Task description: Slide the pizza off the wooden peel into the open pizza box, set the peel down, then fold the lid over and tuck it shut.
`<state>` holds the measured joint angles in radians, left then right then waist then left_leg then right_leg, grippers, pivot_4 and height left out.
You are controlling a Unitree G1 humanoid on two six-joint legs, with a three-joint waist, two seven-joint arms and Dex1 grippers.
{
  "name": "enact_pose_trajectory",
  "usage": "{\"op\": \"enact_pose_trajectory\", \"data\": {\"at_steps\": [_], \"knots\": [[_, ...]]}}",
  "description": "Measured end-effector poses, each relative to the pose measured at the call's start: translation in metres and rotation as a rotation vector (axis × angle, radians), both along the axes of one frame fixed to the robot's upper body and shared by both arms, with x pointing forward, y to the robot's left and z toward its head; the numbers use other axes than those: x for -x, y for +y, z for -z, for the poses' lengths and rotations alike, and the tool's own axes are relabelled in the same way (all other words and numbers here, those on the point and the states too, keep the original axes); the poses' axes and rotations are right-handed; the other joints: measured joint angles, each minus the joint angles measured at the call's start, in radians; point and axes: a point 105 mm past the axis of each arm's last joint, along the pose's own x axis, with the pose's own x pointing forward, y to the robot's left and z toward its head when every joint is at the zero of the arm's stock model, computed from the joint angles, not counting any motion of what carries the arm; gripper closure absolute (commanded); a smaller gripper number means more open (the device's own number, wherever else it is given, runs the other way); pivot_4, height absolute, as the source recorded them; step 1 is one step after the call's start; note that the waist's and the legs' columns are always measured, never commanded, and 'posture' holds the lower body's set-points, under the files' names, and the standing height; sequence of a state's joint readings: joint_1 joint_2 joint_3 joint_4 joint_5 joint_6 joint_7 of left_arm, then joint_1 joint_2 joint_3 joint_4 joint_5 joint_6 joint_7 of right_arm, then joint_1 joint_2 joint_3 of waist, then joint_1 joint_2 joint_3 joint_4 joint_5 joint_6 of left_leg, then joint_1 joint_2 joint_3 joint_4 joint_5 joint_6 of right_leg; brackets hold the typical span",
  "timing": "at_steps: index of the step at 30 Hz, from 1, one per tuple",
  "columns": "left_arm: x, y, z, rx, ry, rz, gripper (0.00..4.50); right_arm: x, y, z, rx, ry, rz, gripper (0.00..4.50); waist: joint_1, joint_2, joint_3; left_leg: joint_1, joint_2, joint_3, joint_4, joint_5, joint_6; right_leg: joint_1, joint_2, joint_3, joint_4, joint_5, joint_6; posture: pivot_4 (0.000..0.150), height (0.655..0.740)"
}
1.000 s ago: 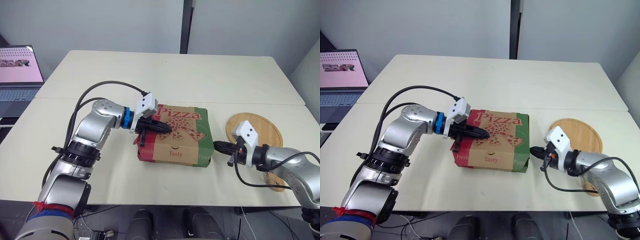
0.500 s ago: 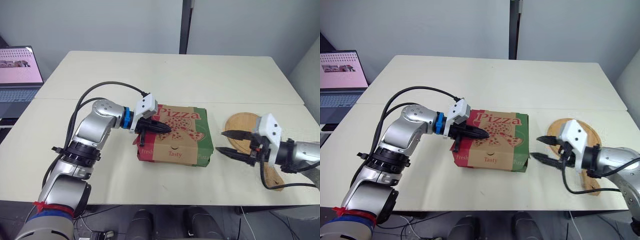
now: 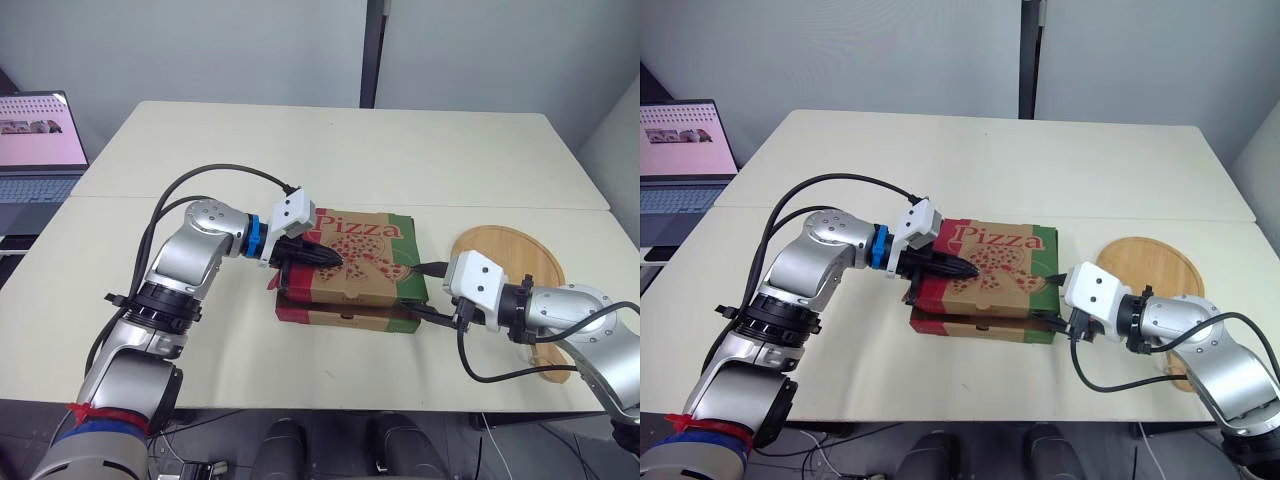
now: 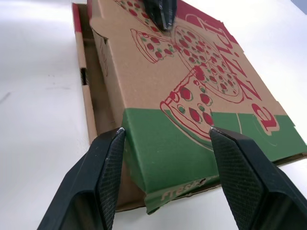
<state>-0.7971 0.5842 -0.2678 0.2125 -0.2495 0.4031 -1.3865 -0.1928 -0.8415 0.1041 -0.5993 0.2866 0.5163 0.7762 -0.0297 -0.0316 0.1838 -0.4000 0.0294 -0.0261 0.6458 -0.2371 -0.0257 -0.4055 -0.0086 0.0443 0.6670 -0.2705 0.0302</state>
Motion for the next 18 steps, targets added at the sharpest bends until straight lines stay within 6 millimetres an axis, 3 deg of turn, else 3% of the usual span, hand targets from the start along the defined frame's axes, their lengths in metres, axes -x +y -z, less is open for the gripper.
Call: {"op": "enact_pose_trajectory", "data": {"at_steps": [18], "knots": [[0.008, 0.008, 0.016, -0.047, -0.047, 0.019, 4.50, 0.006, 0.002, 0.018, -0.013, 0.031, 0.045, 1.49, -0.002, 0.000, 0.000, 0.002, 0.000, 0.000, 0.001, 0.000, 0.000, 0.000, 0.000, 0.001, 0.004, 0.000, 0.000, 0.150, 0.7400]]}}
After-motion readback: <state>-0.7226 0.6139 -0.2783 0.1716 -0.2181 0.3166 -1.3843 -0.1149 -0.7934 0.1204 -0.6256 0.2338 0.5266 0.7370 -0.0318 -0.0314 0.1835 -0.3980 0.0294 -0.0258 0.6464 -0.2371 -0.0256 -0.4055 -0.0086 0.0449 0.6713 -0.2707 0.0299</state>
